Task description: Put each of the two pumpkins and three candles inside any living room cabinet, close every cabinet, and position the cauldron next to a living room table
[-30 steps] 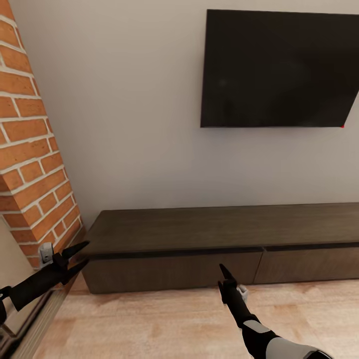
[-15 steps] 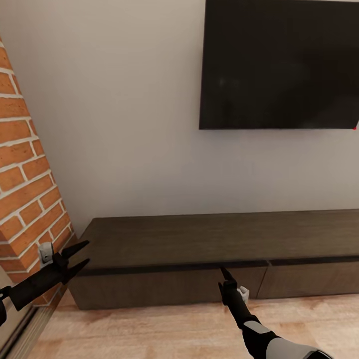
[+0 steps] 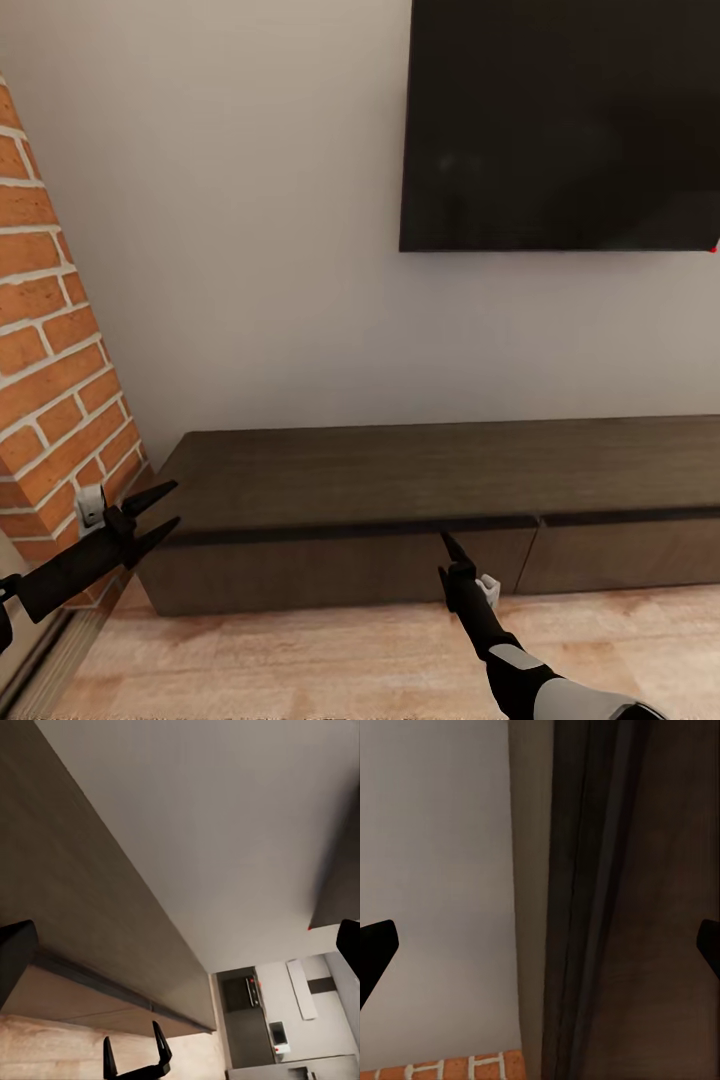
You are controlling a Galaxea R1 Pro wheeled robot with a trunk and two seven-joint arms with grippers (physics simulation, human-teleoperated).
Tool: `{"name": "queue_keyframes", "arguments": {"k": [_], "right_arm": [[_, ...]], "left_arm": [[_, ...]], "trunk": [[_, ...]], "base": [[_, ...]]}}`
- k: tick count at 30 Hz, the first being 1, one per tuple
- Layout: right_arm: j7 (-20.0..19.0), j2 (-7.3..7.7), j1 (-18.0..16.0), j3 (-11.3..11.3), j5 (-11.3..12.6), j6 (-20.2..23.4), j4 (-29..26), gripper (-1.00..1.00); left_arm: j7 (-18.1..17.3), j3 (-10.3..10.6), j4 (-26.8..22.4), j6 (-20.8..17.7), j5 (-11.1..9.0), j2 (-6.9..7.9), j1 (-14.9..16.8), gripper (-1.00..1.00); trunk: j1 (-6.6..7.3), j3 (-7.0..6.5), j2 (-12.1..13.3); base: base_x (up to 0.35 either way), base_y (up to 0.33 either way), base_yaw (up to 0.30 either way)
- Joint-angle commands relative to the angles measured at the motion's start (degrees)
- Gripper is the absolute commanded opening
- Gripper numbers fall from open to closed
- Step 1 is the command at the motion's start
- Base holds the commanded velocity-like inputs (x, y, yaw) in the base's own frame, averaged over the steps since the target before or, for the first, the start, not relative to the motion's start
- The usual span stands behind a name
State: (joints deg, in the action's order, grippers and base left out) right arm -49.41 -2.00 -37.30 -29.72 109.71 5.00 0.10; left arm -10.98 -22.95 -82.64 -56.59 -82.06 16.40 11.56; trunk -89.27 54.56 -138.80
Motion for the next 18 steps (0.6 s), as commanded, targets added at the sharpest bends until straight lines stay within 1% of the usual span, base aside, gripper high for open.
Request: {"name": "queue_keyframes", "arguments": {"k": [1, 7, 11, 14, 18], "right_arm": [[-0.2, -0.02, 0.0, -0.3, 0.6, 0.4, 0.1, 1.00], [-0.4, -0.02, 0.0, -0.3, 0.5, -1.9, 0.1, 1.00], [-1.0, 0.05, 0.0, -0.3, 0.5, -2.5, 0.1, 1.00], [-2.0, 0.07, 0.0, -0.3, 0.3, -2.6, 0.0, 1.00], [-5.1, 0.07, 0.0, -0.4, 0.0, -2.5, 0.1, 1.00]], "left_arm": [[-0.5, -0.1, 0.0, -0.2, 0.4, -0.01, 0.0, 1.00], [-0.5, -0.1, 0.0, -0.3, 0.4, -0.05, 0.0, 1.00], [-0.6, -0.1, 0.0, -0.3, 0.4, -0.05, 0.0, 1.00], [-0.6, -0.1, 0.0, -0.3, 0.4, -0.05, 0.0, 1.00], [-0.6, 0.0, 0.0, -0.3, 0.4, -0.05, 0.0, 1.00]], "trunk": [[-0.21, 0.24, -0.4], [-1.53, 1.32, -2.8], [-2.40, 2.03, -4.4], [-2.48, 2.70, -4.5], [-2.58, 3.59, -4.5]], "base": [[0.000, 0.000, 0.000], [0.000, 0.000, 0.000], [0.000, 0.000, 0.000], [0.000, 0.000, 0.000], [0.000, 0.000, 0.000]]}}
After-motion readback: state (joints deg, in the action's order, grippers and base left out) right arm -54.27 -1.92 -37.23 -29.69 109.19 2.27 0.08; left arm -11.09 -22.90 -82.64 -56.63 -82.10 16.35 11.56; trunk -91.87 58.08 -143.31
